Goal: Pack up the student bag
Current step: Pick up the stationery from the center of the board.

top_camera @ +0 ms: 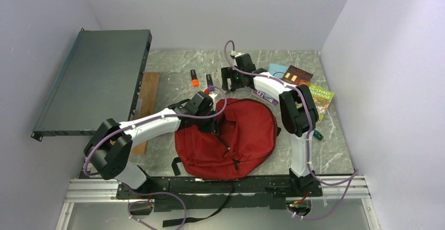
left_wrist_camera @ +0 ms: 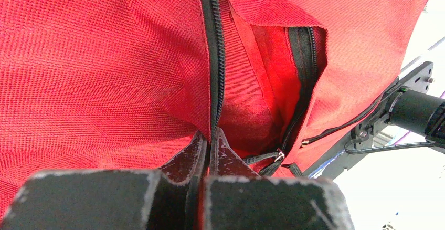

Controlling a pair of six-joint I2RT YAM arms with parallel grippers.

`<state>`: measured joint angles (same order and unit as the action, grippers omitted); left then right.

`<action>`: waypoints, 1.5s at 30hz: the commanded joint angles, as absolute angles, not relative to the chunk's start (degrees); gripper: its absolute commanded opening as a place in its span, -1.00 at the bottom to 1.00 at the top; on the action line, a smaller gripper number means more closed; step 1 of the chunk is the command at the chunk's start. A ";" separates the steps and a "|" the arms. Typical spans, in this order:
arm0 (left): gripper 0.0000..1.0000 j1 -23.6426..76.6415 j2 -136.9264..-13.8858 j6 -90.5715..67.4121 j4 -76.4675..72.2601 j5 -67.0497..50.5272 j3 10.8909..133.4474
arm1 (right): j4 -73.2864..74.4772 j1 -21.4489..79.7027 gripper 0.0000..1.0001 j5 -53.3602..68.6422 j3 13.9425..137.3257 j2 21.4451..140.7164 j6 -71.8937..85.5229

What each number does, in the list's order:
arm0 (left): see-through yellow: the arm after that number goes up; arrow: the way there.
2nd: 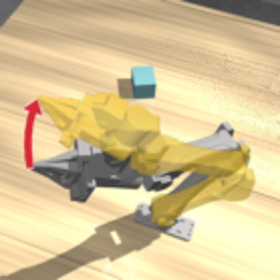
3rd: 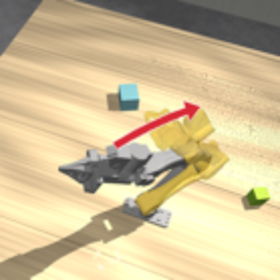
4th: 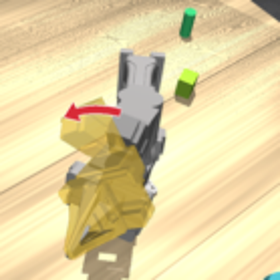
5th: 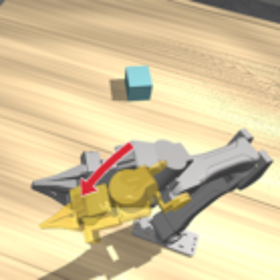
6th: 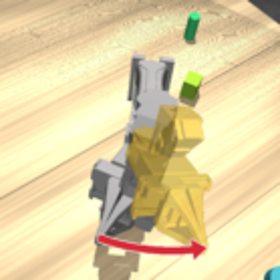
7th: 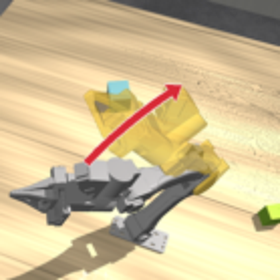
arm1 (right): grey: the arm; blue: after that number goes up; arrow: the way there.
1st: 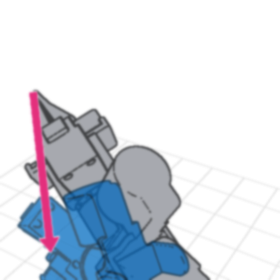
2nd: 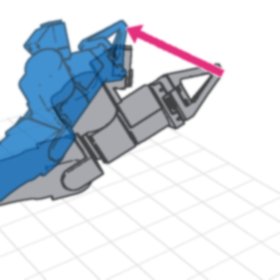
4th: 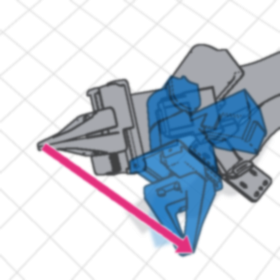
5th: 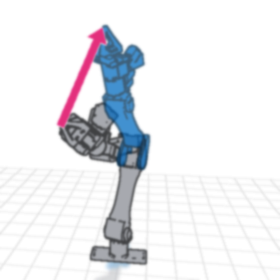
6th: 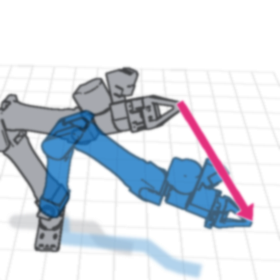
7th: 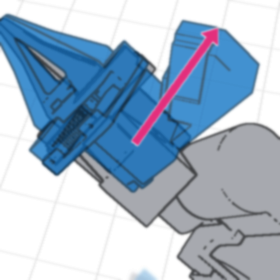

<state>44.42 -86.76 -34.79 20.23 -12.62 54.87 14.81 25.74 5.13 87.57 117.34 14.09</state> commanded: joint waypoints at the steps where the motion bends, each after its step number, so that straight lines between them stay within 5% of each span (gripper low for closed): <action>1: -1.00 44.42 -86.28 -35.59 18.99 -13.73 55.52 | 12.46 25.68 0.99 1.67 92.88 119.46 8.71; 12: -1.00 44.46 -86.53 -34.47 19.95 -13.18 56.69 | 10.26 26.66 0.99 1.44 96.13 126.18 7.65; 15: -1.00 44.44 -86.81 -34.44 19.89 -13.42 56.60 | 10.99 27.32 0.86 0.31 97.67 127.80 7.61; 31: -1.00 44.09 -87.25 -35.30 18.66 -14.77 56.66 | 16.13 27.63 -1.00 1.28 103.71 127.02 9.00; 38: -1.00 43.29 -88.14 -37.58 15.17 -17.04 55.21 | 22.38 27.57 -1.00 8.02 99.57 111.70 14.31; 45: -1.00 43.06 -88.72 -40.41 10.75 -18.80 52.82 | 15.12 27.51 -1.00 24.54 70.59 88.87 29.86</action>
